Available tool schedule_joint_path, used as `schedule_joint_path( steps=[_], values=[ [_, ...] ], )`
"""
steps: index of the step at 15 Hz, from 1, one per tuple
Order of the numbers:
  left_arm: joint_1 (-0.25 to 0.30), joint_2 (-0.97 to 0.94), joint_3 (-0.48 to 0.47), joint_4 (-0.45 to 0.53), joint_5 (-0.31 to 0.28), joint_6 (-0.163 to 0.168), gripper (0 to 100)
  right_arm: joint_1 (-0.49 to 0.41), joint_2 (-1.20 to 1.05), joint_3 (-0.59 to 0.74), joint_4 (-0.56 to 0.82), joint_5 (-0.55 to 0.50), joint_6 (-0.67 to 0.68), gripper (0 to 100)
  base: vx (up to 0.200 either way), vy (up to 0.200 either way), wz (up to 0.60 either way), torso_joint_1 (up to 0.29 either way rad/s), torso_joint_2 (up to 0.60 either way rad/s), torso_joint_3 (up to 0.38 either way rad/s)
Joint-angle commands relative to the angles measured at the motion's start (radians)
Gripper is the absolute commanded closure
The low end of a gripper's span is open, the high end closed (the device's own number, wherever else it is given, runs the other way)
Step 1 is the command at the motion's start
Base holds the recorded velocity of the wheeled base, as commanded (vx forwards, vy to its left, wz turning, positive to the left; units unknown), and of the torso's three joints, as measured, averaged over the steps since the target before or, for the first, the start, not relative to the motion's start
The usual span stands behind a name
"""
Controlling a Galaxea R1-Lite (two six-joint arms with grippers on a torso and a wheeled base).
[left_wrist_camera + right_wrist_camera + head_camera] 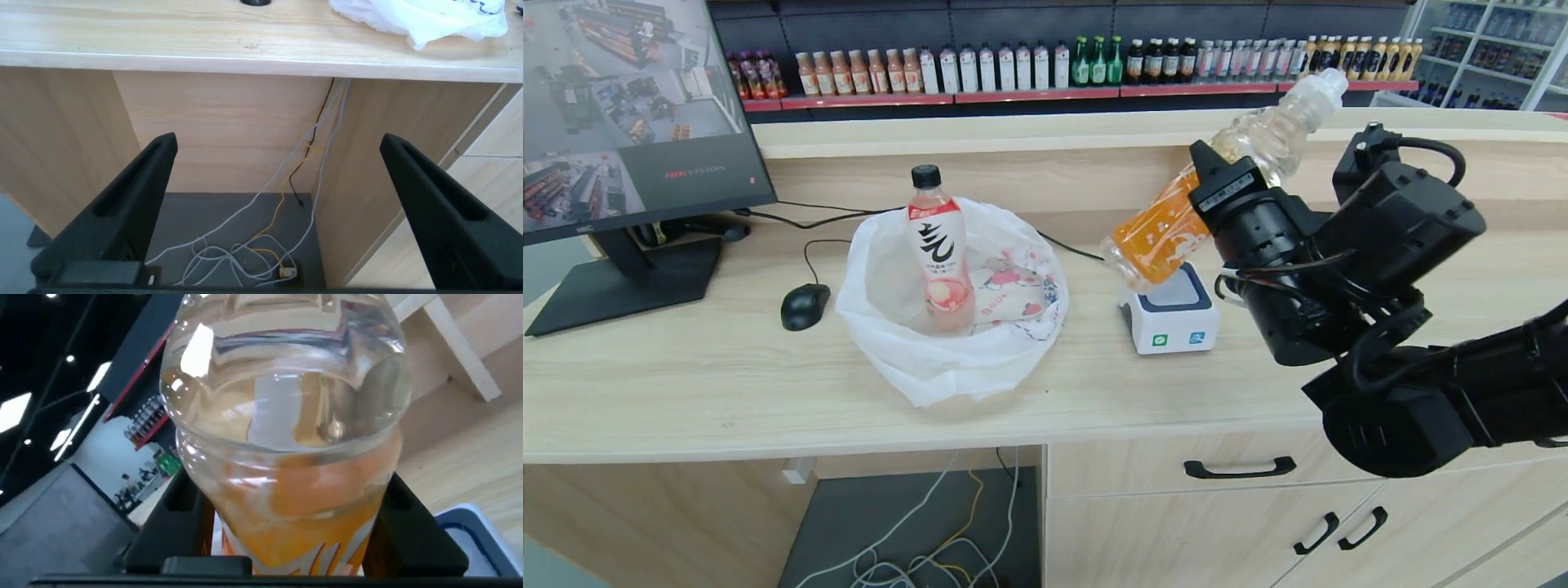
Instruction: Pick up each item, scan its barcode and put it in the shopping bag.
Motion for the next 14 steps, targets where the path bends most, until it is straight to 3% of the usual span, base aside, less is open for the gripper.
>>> schedule_joint_path(
  steps=[1,8,14],
  values=[
    [0.000,0.000,0.000,0.000,0.000,0.000,0,-0.002,0.030,-0.007,0.034,-0.007,0.052,100,0.000,0.000,0.00,0.000,0.00,0.000],
    [0.000,0.000,0.000,0.000,0.000,0.002,0,-0.030,0.072,-0.012,0.066,-0.009,0.324,100,0.000,0.000,0.00,0.000,0.00,0.000],
    [0.000,0.000,0.000,0.000,0.000,0.003,0,-0.091,0.111,-0.020,0.066,-0.009,0.420,100,0.000,0.000,0.00,0.000,0.00,0.000]
  ],
)
